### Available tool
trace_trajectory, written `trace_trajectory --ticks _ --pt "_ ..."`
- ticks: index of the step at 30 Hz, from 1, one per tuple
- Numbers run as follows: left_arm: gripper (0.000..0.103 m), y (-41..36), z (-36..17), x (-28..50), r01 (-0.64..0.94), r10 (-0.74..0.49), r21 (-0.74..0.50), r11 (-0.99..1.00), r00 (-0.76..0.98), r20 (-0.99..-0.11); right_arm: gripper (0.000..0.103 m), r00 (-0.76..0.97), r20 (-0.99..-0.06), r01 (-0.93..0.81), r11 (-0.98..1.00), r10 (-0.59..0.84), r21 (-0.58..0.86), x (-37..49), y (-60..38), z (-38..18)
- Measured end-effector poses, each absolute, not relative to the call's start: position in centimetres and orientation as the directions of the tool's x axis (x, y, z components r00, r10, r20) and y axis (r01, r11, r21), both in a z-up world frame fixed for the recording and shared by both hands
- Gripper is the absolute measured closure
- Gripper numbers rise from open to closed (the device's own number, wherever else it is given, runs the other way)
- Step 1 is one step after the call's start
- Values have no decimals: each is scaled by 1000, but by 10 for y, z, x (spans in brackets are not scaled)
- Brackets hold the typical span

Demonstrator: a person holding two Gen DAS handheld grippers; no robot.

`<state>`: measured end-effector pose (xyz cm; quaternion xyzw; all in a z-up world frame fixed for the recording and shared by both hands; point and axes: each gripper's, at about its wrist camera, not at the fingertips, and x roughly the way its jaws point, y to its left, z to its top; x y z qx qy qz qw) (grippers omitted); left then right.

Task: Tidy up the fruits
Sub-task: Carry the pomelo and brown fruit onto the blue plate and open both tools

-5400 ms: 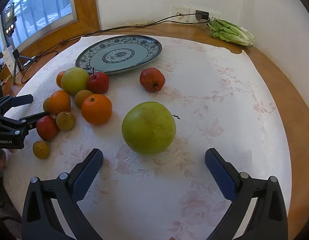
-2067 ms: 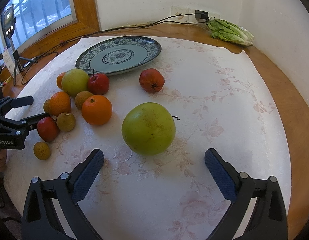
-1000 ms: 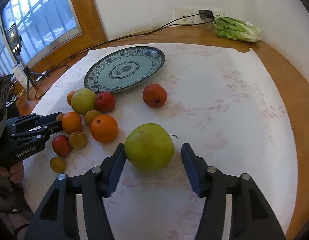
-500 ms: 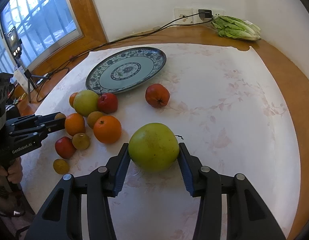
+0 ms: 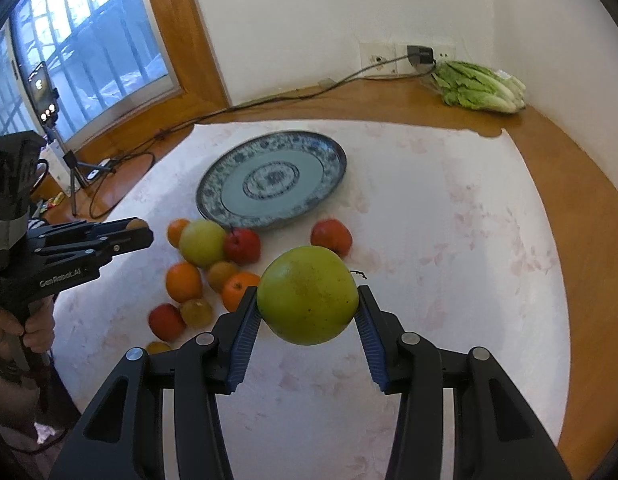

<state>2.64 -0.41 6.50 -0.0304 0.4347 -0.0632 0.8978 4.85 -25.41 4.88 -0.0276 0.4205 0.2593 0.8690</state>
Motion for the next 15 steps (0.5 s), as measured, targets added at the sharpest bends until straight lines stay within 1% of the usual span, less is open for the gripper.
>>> trace_trajectory --ticks 4,8,15 --pt "77 -1 76 35 87 -135 -103 991 622 -771 55 512 -737 -497 852 440 164 52 -248 62" --pt "77 0 88 46 87 -141 -110 990 637 -758 55 498 -729 -510 839 469 192 63 -244 74" --pt "77 0 102 70 101 -149 -110 989 655 -740 55 493 -734 -512 838 467 189 89 -235 88"
